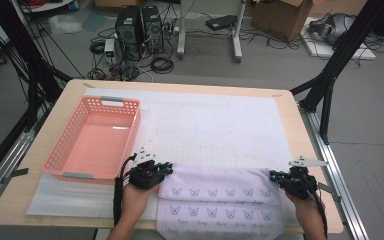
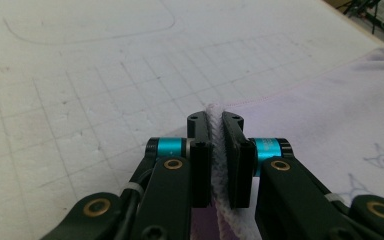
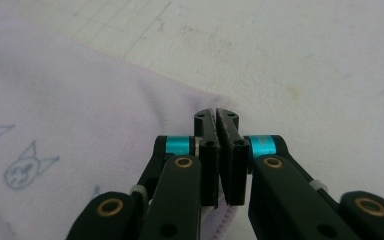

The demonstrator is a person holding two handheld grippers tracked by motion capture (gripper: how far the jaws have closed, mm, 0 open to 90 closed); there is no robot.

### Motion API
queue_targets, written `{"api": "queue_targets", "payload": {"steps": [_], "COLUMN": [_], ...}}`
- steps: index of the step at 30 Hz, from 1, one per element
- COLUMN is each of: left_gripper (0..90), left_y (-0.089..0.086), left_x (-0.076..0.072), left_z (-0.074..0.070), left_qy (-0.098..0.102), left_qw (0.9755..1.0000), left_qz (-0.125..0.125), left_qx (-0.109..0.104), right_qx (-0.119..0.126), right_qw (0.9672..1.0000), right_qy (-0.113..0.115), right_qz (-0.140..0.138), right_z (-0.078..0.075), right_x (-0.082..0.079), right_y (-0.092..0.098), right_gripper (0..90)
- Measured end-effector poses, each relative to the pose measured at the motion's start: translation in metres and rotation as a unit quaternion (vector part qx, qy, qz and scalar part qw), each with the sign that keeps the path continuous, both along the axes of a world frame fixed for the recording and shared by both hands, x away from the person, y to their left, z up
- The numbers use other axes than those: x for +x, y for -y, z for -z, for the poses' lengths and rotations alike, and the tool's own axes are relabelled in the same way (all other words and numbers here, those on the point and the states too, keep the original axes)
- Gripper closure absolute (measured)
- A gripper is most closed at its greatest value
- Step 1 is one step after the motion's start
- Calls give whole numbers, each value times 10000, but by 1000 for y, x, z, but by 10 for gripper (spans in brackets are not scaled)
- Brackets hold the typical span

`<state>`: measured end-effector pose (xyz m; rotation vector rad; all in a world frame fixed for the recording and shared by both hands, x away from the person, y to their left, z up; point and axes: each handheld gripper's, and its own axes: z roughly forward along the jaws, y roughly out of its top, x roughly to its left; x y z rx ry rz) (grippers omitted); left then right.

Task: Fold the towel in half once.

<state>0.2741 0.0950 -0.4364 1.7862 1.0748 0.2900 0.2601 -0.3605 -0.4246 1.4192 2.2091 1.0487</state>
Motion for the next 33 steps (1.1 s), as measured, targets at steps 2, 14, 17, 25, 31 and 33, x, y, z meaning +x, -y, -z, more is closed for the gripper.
{"api": "queue_targets", "payload": {"steps": [2,14,17,25,31,33], "left_gripper": [824,808,802,800,776,803], "left_y": [-1,-4,-3,-8,-14,-15], "left_x": [-6,-10,-7,-12,-34,-43], "left_z": [-4,-6,-4,-6,-11,-11], "left_qy": [153,289,245,300,447,476], "left_qw": [9998,9995,9997,9995,9989,9987], "left_qz": [10,20,-23,-23,74,162], "left_qx": [-102,-138,-82,-97,-116,-64], "right_qx": [128,290,257,278,451,507], "right_qw": [9999,9991,9992,9986,9961,9955], "right_qy": [38,308,289,441,753,789], "right_qz": [38,90,104,66,-59,-106], "right_z": [-3,-10,-10,-17,-27,-29], "right_x": [-4,-12,-10,-13,-44,-55], "right_y": [3,8,6,2,8,8], "right_gripper": [880,883,883,883,883,883]}}
